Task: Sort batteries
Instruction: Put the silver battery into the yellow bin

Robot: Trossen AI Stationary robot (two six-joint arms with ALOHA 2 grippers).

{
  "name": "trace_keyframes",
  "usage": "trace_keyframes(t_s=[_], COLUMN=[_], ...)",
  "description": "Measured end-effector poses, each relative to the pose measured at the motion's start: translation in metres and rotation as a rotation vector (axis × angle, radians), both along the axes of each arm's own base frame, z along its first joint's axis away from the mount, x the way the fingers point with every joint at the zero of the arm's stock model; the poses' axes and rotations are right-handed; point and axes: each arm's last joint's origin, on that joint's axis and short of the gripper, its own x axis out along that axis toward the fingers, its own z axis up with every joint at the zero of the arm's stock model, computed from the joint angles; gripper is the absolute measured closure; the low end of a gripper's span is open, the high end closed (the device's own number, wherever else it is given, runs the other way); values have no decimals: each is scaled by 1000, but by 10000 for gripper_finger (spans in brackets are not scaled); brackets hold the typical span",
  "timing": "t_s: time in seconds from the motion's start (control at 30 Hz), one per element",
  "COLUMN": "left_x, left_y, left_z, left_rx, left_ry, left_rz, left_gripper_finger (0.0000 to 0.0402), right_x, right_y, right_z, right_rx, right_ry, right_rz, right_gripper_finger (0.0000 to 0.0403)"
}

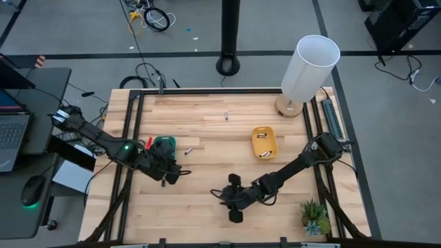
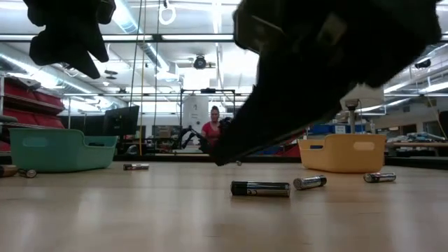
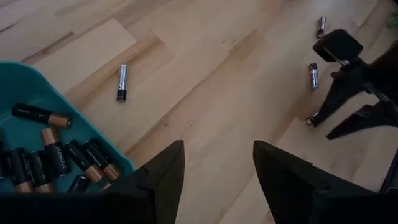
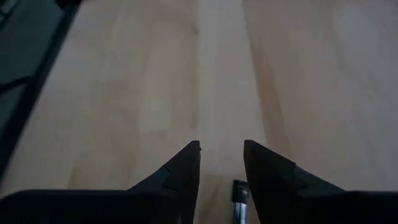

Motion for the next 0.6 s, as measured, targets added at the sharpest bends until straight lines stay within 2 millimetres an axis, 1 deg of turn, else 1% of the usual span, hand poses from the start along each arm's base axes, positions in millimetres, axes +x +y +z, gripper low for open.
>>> trace_keyframes(t_s=[0.17,0.3,0.4,0.53,0.6], left_x=[-1,-1,-2,-3,-3], left_y=[-1,-1,-1,0,0], left_z=[0,0,-1,-1,-2], left_rx=[-5,-4,-3,3,3], left_ry=[3,5,19,32,32], left_rz=[-8,-9,-13,-15,-14], left_gripper_finger=[199,199,199,199,199], right_x=[-14,-28,-36,-39,-39], right_y=[-4,-6,-7,-9,-9], right_z=[-14,-27,-32,-37,-39], right_rx=[-6,23,34,28,13], right_ry=[-19,-42,-60,-58,-55], right_rz=[-61,-63,-58,-56,-51], right_gripper_finger=[270,270,270,273,281])
